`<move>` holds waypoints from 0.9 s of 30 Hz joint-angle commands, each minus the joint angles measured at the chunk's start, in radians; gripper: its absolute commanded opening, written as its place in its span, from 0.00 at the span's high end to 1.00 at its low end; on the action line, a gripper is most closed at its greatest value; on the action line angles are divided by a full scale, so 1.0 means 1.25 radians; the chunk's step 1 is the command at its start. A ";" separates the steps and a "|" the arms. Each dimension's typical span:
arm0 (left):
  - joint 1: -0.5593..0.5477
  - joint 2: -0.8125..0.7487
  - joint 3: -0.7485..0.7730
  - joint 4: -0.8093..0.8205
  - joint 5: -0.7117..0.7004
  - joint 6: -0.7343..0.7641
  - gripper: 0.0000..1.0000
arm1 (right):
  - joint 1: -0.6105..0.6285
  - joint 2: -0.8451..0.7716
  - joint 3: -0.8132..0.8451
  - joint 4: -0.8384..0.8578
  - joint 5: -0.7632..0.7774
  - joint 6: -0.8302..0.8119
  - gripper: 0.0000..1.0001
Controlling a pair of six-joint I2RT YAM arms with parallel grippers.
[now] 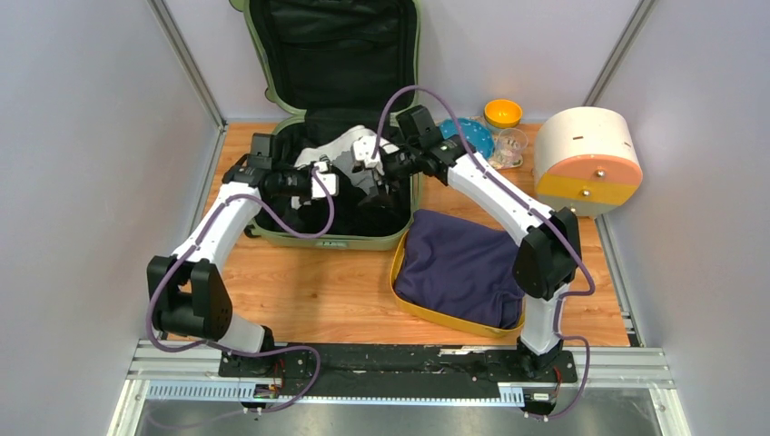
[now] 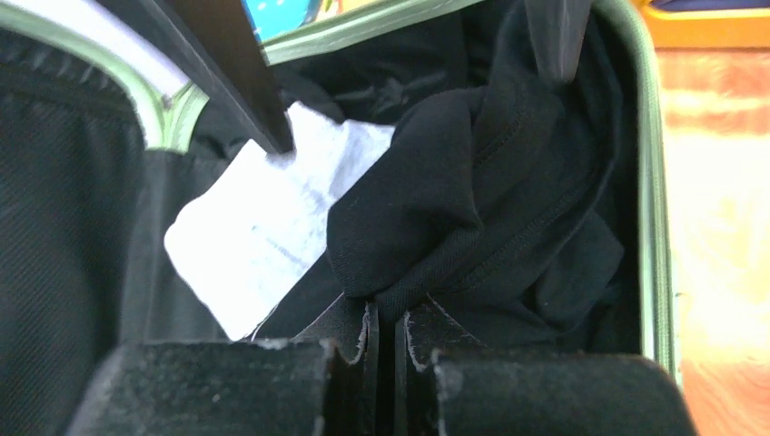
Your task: Open, take out, and arrange the luggage
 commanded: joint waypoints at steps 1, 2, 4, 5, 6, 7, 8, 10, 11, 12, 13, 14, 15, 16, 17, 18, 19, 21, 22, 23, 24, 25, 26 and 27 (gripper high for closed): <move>0.035 -0.102 -0.099 0.188 0.043 -0.057 1.00 | -0.072 -0.040 -0.031 0.120 -0.053 0.188 0.13; 0.037 -0.113 -0.117 0.222 0.045 -0.087 1.00 | -0.078 -0.031 -0.029 0.119 -0.057 0.197 0.13; 0.038 -0.128 -0.137 0.271 0.053 -0.104 1.00 | -0.085 -0.004 -0.022 0.120 -0.076 0.216 0.12; 0.038 -0.128 -0.133 0.269 0.056 -0.111 1.00 | -0.085 0.004 -0.019 0.121 -0.085 0.222 0.11; 0.040 -0.127 -0.131 0.278 0.057 -0.121 1.00 | -0.084 0.013 -0.014 0.128 -0.097 0.231 0.11; 0.041 -0.128 -0.132 0.289 0.058 -0.134 1.00 | -0.084 0.024 -0.015 0.144 -0.117 0.272 0.11; 0.045 -0.130 -0.134 0.302 0.062 -0.157 1.00 | -0.083 0.044 -0.015 0.171 -0.124 0.290 0.10; 0.046 -0.139 -0.150 0.340 0.059 -0.180 1.00 | -0.078 0.068 -0.004 0.174 -0.143 0.312 0.07; 0.047 -0.144 -0.157 0.373 0.055 -0.193 1.00 | -0.078 0.089 0.003 0.168 -0.151 0.314 0.07; 0.049 -0.145 -0.157 0.380 0.048 -0.205 1.00 | -0.077 0.095 0.005 0.163 -0.162 0.314 0.06; 0.051 -0.144 -0.153 0.386 0.047 -0.231 1.00 | -0.074 0.100 0.007 0.160 -0.179 0.314 0.05; 0.053 -0.141 -0.148 0.394 0.041 -0.250 1.00 | -0.071 0.103 0.004 0.153 -0.183 0.305 0.05; 0.058 -0.133 -0.131 0.393 0.042 -0.264 1.00 | -0.067 0.102 -0.003 0.153 -0.185 0.300 0.05; 0.059 -0.129 -0.124 0.397 0.041 -0.297 1.00 | -0.061 0.099 -0.019 0.153 -0.181 0.292 0.05; 0.062 -0.128 -0.119 0.417 0.039 -0.315 1.00 | -0.056 0.098 -0.028 0.160 -0.178 0.284 0.05; 0.065 -0.124 -0.119 0.427 0.039 -0.327 1.00 | -0.048 0.099 -0.035 0.163 -0.172 0.277 0.05; 0.065 -0.124 -0.119 0.433 0.039 -0.345 1.00 | -0.043 0.101 -0.042 0.164 -0.153 0.268 0.05; 0.067 -0.125 -0.120 0.453 0.045 -0.361 1.00 | -0.036 0.116 -0.050 0.177 -0.133 0.257 0.05; 0.067 -0.125 -0.121 0.455 0.048 -0.372 1.00 | -0.034 0.124 -0.052 0.188 -0.111 0.260 0.07; 0.067 -0.125 -0.121 0.464 0.050 -0.377 1.00 | -0.034 0.136 -0.046 0.202 -0.098 0.265 0.07; 0.068 -0.127 -0.121 0.465 0.051 -0.382 1.00 | -0.035 0.147 -0.038 0.201 -0.087 0.273 0.08; 0.068 -0.127 -0.121 0.466 0.052 -0.392 1.00 | -0.038 0.170 -0.030 0.201 -0.071 0.278 0.11; 0.068 -0.127 -0.121 0.477 0.050 -0.402 1.00 | -0.039 0.180 -0.012 0.207 -0.064 0.286 0.12; 0.070 -0.125 -0.120 0.485 0.047 -0.417 1.00 | -0.039 0.189 -0.003 0.208 -0.050 0.307 0.17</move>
